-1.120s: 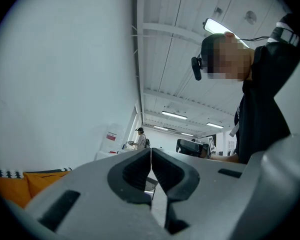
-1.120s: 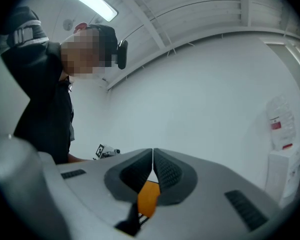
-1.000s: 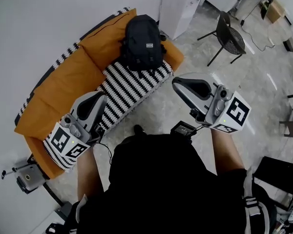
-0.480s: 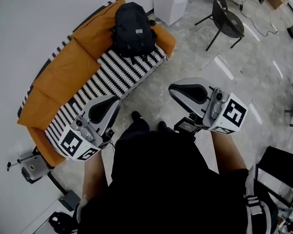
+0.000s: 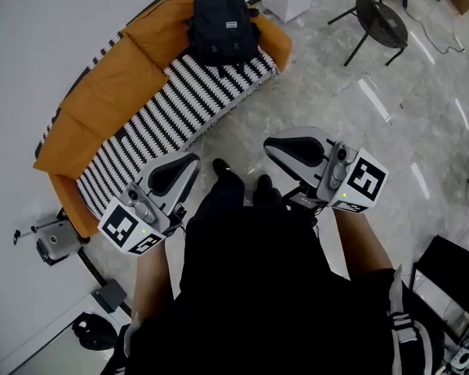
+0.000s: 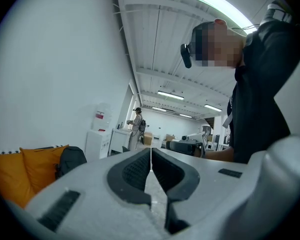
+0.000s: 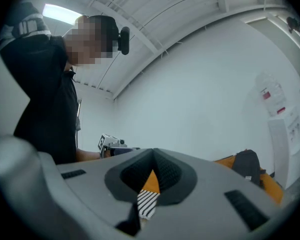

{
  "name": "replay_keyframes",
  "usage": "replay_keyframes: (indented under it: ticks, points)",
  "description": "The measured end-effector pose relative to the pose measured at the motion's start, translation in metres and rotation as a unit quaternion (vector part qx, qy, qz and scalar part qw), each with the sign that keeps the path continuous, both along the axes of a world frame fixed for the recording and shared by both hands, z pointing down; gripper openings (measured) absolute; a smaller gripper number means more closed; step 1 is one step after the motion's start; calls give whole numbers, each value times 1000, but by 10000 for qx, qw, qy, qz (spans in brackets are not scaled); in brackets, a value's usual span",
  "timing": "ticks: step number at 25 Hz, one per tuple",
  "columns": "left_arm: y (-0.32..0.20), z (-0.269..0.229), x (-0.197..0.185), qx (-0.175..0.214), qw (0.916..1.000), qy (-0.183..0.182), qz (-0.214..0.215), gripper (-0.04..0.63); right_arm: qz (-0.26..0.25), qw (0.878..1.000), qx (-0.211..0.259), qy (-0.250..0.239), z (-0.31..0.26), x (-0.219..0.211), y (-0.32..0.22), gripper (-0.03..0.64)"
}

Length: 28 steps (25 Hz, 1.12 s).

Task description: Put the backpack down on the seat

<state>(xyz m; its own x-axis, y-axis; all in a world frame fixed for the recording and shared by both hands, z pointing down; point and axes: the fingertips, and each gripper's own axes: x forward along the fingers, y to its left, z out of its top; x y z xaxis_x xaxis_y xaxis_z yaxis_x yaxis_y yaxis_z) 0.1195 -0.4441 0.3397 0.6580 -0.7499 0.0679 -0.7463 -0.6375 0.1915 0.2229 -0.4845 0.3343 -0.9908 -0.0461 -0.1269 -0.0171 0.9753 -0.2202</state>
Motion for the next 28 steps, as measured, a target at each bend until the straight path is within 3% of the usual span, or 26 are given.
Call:
replay_keyframes:
  ticks: [14, 28]
  points:
    - [16, 2, 17, 325, 9972, 264, 618, 28, 74, 9992, 109, 374, 13, -17, 44, 26]
    - [46, 7, -53, 350, 9963, 369, 687, 28, 32, 9977, 342, 592, 8, -88, 70, 26]
